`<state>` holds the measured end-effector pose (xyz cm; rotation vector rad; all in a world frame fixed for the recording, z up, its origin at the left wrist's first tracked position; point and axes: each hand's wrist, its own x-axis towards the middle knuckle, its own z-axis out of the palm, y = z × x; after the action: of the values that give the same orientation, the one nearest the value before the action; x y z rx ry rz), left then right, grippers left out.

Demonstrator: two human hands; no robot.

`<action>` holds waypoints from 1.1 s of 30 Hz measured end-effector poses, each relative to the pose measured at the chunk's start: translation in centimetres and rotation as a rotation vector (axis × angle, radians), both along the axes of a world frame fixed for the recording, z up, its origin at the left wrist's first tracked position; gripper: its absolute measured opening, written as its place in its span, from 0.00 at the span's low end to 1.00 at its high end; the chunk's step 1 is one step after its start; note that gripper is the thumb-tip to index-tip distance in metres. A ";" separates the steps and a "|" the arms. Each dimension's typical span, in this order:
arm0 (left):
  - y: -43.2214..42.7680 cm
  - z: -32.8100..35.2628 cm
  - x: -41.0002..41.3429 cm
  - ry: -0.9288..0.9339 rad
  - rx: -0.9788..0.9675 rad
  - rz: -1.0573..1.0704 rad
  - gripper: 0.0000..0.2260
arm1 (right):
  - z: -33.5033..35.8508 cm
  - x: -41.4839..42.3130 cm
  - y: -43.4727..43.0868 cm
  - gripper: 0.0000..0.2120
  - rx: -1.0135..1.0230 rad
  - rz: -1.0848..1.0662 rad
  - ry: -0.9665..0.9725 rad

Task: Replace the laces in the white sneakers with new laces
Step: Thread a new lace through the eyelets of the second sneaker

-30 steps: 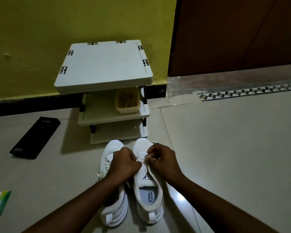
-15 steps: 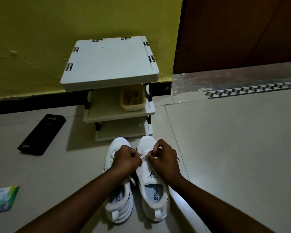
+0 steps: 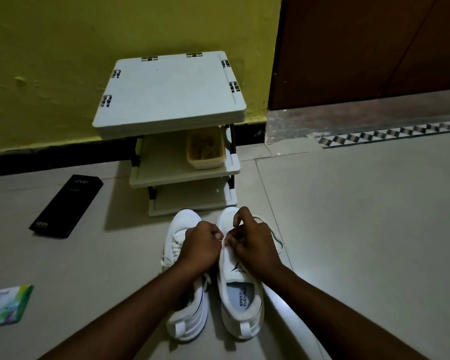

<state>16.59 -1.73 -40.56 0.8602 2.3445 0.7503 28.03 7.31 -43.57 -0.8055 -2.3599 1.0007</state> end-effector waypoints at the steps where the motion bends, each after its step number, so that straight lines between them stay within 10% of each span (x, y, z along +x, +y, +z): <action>1: 0.0 0.1 -0.2 -0.010 0.005 -0.004 0.08 | 0.0 0.2 0.1 0.19 -0.044 -0.001 0.015; 9: 0.8 0.3 -0.9 -0.056 0.053 -0.076 0.08 | 0.2 1.9 0.2 0.18 -0.187 0.000 0.055; 19: 0.3 0.8 -1.3 0.242 0.239 -0.049 0.10 | -2.5 4.8 -2.6 0.05 0.226 -0.053 0.107; 24: -0.5 3.6 -3.0 -0.668 0.557 0.173 0.10 | -2.7 4.5 -2.5 0.05 0.176 0.011 0.116; 29: -2.5 2.9 -5.2 0.481 -0.110 -0.659 0.06 | -2.6 4.5 -2.4 0.04 0.181 0.079 0.098; 33: -1.8 3.3 -5.2 0.536 -0.033 -0.600 0.07 | -2.7 4.5 -2.5 0.05 0.222 0.073 0.060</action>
<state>11.36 -3.53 -37.26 1.8124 2.2973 0.2400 32.55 4.85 -46.31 -0.6017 -2.4102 0.7610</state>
